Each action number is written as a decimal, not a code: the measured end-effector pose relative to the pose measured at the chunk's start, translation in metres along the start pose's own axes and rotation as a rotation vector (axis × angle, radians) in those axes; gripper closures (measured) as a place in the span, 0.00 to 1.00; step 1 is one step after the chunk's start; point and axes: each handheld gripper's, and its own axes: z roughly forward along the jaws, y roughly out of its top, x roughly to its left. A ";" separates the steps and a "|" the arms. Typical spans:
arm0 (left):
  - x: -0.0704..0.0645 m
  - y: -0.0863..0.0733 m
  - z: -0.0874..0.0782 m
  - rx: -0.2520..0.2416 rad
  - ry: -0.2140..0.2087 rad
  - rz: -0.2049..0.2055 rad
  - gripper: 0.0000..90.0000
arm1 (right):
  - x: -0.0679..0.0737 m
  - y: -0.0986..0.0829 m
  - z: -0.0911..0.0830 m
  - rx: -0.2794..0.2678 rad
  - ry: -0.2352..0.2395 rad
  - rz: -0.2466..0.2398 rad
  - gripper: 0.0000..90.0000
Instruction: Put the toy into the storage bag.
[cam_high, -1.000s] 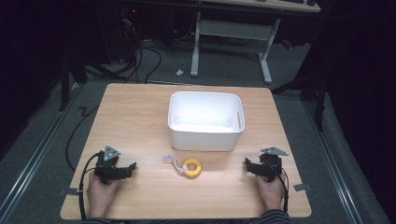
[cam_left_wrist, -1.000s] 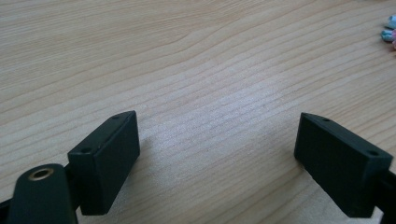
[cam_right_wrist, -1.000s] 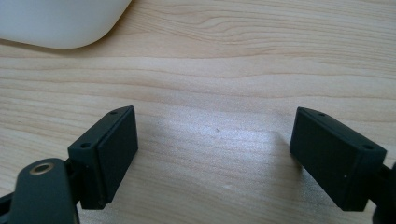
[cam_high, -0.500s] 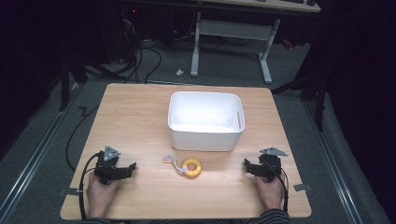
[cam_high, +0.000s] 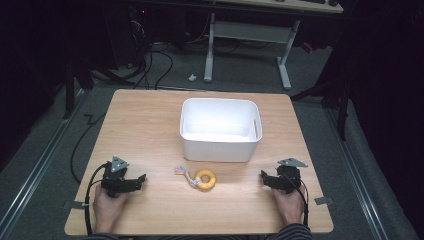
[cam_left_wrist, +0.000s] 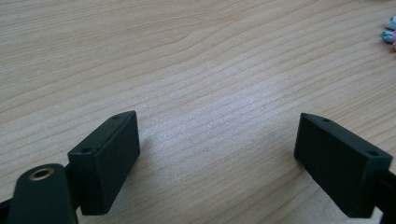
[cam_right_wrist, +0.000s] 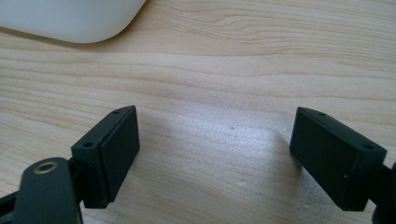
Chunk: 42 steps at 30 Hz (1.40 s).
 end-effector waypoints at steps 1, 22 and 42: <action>0.000 0.000 0.000 0.000 0.000 -0.001 0.16 | 0.000 0.000 0.000 0.001 0.000 0.000 0.18; 0.000 0.000 0.000 0.000 0.000 0.001 0.16 | -0.001 -0.004 -0.013 0.028 0.010 0.006 0.37; 0.001 0.000 0.000 -0.003 -0.003 0.000 0.16 | 0.014 -0.010 -0.036 -0.013 0.122 -0.041 0.50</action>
